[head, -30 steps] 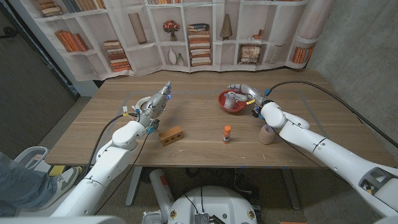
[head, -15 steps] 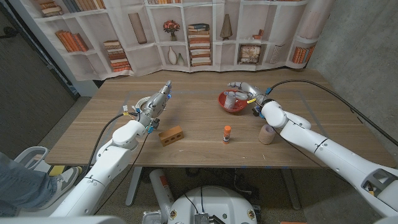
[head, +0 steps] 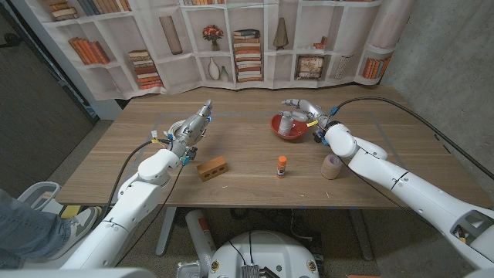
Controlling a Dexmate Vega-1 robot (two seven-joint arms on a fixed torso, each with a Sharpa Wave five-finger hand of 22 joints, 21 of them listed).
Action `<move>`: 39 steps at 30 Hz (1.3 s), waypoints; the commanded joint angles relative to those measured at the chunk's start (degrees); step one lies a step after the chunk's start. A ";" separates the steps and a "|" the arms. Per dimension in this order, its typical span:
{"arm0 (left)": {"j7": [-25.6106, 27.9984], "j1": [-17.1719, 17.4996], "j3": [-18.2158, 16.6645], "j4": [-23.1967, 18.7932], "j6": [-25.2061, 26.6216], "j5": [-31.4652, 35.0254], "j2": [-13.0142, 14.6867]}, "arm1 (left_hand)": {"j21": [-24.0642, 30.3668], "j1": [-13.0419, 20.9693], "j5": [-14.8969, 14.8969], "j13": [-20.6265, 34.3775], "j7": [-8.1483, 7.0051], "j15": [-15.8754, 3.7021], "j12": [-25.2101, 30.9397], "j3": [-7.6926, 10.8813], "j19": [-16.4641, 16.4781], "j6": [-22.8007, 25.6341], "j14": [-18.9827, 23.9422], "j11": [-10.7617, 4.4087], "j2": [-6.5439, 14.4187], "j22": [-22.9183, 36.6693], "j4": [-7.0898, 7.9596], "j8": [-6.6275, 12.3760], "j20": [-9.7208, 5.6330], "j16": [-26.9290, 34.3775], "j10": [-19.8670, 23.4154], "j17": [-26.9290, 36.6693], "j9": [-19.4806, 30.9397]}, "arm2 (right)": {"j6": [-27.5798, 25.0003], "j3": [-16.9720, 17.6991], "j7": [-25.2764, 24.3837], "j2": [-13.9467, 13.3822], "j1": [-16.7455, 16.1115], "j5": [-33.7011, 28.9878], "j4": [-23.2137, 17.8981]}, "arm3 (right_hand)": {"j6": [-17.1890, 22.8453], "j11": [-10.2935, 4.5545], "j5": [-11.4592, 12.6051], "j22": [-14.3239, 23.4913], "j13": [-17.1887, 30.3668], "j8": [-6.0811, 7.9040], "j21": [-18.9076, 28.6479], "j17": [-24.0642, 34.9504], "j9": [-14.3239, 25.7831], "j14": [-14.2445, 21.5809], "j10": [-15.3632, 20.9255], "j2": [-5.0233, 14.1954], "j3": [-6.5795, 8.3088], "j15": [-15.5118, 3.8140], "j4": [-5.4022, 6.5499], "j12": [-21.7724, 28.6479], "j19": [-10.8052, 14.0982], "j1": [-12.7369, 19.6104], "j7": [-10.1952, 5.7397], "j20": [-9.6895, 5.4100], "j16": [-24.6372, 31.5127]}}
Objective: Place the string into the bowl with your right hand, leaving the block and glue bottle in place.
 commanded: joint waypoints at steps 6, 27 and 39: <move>-0.08 0.41 -0.30 -0.56 0.03 -0.09 0.34 | -0.11 0.40 -0.08 0.08 -0.06 -0.16 -0.20 -0.56 -6.71 -0.10 -2.41 -0.29 0.65 0.24 -0.05 -0.12 0.07 -0.04 -0.29 0.27 0.27 | 2.80 1.68 -0.73 0.11 -0.88 2.06 -0.65 | 1.82 -0.44 0.79 0.01 0.10 1.08 1.17 -0.04 0.12 3.08 1.78 0.32 -0.23 -2.24 0.12 1.27 1.74 -0.57 1.00 -2.50 1.10; -0.05 0.68 -0.23 -0.55 -0.14 -0.11 0.29 | -0.09 0.50 -0.11 0.08 -0.10 -0.13 -0.19 -0.74 -6.69 -0.08 -2.41 -0.23 0.76 0.24 -0.05 -0.12 0.03 -0.04 -0.29 0.27 0.27 | 6.58 3.31 -0.99 0.77 -1.39 5.47 0.43 | 1.34 0.05 0.98 -0.06 0.05 0.82 1.29 -0.11 0.10 3.48 1.67 0.76 -0.16 -1.53 0.13 1.28 2.31 -0.57 0.63 -1.84 0.88; -0.10 0.96 0.01 -0.80 -0.09 -0.07 0.39 | -0.08 0.56 -0.13 0.08 -0.04 -0.15 -0.15 -0.85 -6.67 -0.07 -2.37 -0.29 0.84 0.24 -0.04 -0.11 0.04 -0.02 -0.19 0.27 0.27 | 6.35 4.21 -1.61 0.24 -2.40 5.81 -1.29 | 1.37 0.14 1.00 -0.07 0.05 0.82 1.32 -0.11 0.11 3.58 1.79 0.96 -0.16 -1.44 0.19 1.36 2.50 -0.67 0.72 -1.78 0.81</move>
